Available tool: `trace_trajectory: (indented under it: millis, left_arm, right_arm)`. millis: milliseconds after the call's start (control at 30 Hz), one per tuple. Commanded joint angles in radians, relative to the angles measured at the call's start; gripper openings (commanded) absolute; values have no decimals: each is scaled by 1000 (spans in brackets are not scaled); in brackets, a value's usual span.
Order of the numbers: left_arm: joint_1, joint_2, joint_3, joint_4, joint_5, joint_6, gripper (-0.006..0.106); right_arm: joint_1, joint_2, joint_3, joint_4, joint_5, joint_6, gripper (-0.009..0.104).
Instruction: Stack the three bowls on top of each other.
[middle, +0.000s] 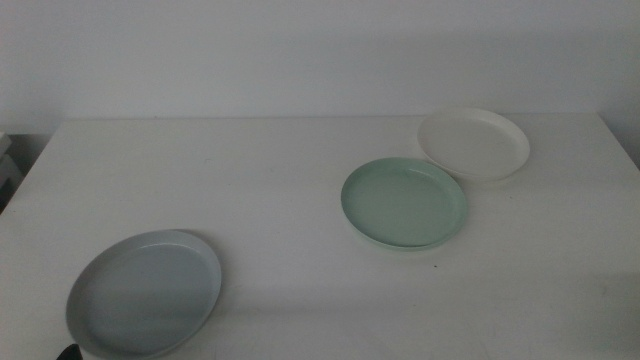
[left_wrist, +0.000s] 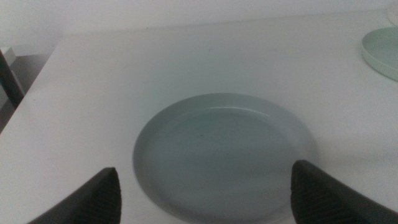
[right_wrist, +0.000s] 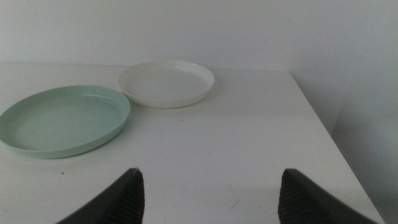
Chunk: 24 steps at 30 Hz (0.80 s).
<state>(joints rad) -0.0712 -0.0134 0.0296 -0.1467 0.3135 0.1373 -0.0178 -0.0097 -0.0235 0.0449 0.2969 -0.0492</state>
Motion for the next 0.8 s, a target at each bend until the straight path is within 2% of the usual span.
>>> trace_trajectory:
  millis: [0, 233, 600, 767]
  left_arm:
    - [0, -14, -4, -4, -70, -11, 105]
    - [0, -14, -4, -4, -70, -11, 105]
    - [0, -14, -4, -4, -70, -11, 105]
    - [0, -14, -4, -4, -70, -11, 105]
  right_arm:
    - [-5, 14, -29, -5, -81, -5, 55]
    - [-5, 144, -251, -20, 126, -5, 55]
    - [-5, 579, -606, -27, 219, -3, 55]
    - [26, 819, -768, -7, 265, 79, 55]
